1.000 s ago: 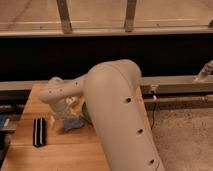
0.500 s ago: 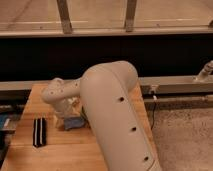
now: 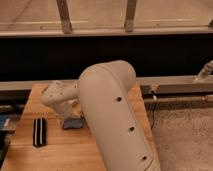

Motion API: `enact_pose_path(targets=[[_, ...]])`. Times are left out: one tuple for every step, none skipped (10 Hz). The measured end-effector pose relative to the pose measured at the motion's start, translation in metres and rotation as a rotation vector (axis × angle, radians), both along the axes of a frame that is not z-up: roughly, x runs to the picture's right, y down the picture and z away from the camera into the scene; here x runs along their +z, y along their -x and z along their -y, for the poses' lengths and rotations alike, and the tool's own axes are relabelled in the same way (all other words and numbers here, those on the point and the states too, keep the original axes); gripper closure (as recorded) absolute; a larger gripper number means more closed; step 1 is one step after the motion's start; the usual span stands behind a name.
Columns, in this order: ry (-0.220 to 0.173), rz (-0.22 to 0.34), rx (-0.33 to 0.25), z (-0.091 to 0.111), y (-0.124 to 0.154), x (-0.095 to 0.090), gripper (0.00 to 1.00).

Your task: Wipe the white sponge on the table

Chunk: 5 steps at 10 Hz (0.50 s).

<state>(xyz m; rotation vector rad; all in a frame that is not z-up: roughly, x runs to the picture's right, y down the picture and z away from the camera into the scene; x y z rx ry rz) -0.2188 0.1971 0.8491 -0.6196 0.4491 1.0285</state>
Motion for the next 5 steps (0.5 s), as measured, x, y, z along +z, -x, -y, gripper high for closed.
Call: enact_pose_path(targets=[[-0.001,-0.001,-0.002,-0.0013,0.0000,0.0001,0.70],[-0.001,-0.003,-0.003,-0.0022,-0.0008,0.0002,0.80],[-0.003,-0.002,-0.001,-0.0024,-0.0012,-0.0004,0.88],[-0.006,0.000,0.001,-0.0014,-0.0016,-0.0028,0.96],[-0.014,0.010,0.006,0.0026,-0.0006,-0.0092,1.00]])
